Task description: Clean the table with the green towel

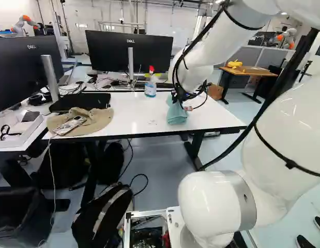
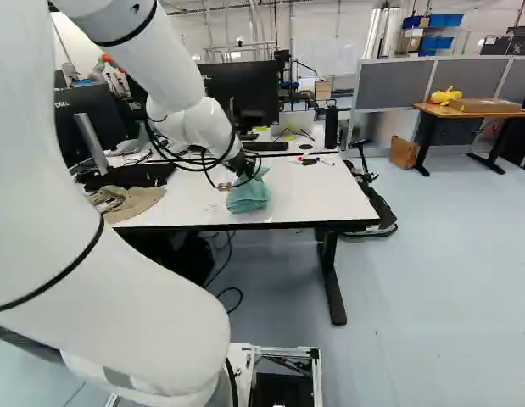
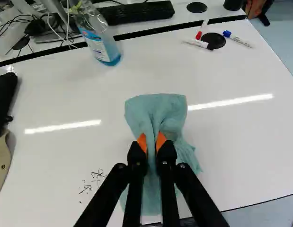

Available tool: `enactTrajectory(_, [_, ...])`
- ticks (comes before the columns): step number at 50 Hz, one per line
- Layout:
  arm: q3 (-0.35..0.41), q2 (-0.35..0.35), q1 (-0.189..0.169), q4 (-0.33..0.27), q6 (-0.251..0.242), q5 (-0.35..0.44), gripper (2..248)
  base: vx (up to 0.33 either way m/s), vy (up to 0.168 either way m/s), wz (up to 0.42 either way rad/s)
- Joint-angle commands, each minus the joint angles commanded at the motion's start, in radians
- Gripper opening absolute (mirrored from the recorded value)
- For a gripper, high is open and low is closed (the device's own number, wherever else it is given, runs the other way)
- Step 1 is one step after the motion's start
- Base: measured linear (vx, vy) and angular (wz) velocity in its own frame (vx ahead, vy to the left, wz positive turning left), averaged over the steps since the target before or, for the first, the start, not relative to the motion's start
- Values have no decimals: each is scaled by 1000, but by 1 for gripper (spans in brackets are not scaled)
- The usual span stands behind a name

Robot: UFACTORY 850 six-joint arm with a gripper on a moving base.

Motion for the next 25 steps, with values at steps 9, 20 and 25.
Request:
enactTrajectory(9, [1, 1, 33, 0, 0, 0, 41, 0, 0, 0])
enactTrajectory(20, [-1, -1, 74, 0, 0, 0, 41, 0, 0, 0])
enactTrajectory(25, [-3, -3, 93, 0, 0, 0, 41, 0, 0, 0])
